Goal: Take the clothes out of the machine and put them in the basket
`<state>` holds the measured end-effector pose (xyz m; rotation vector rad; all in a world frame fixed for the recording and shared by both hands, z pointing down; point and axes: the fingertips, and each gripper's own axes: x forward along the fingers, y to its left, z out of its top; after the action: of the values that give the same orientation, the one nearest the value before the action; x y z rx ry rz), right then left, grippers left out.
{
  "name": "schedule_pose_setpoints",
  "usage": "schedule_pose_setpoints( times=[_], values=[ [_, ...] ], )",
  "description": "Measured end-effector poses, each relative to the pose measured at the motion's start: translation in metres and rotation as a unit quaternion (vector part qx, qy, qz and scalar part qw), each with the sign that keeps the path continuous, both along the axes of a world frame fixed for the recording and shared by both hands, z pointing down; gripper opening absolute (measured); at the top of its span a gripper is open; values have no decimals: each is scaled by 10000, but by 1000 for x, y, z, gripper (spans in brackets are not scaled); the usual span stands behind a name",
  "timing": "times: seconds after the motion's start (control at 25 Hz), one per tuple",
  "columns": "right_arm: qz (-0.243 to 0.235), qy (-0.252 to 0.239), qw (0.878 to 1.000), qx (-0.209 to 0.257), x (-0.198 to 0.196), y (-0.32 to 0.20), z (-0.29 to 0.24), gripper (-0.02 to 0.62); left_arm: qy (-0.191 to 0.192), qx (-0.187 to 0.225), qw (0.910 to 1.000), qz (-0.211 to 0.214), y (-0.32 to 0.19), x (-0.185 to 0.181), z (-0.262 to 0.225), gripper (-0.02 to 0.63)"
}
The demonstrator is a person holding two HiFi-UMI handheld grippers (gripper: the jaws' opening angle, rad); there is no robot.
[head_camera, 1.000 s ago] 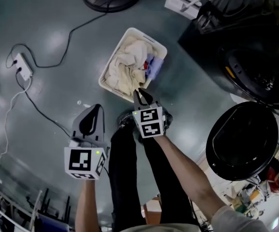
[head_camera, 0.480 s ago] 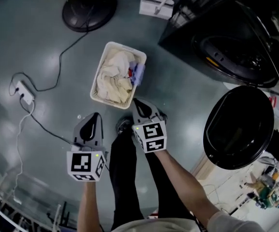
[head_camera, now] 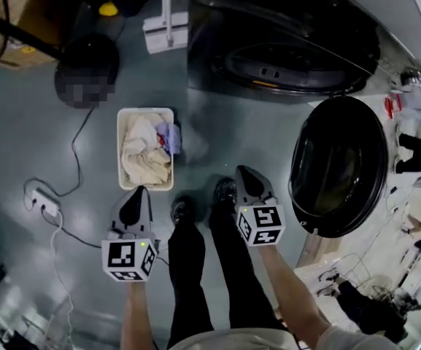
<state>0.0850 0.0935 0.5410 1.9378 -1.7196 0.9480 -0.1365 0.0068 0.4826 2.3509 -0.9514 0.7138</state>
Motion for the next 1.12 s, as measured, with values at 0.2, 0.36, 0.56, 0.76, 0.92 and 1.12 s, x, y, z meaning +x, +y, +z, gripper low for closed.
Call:
schedule_pose_setpoints(
  times=[0.2, 0.36, 0.56, 0.76, 0.92, 1.12],
  values=[
    [495, 246, 9984, 141, 61, 36, -48, 23, 35, 29, 9993, 380, 1, 47, -27, 18],
    [610, 388, 9968, 346, 84, 48, -95, 23, 75, 200, 9981, 585, 1, 82, -61, 18],
    [644, 386, 9953, 605, 98, 44, -146, 23, 151, 455, 9962, 725, -5, 115, -112, 18],
    [680, 428, 9932, 840, 114, 44, -209, 23, 246, 746, 9936, 807, -4, 138, -171, 18],
    [594, 632, 9895, 1155, 128, 33, -265, 23, 360, 1054, 9905, 809, -14, 151, -222, 18],
    [551, 762, 9862, 1361, 136, 38, -329, 23, 410, 1251, 9878, 827, -7, 160, -280, 18]
  ],
)
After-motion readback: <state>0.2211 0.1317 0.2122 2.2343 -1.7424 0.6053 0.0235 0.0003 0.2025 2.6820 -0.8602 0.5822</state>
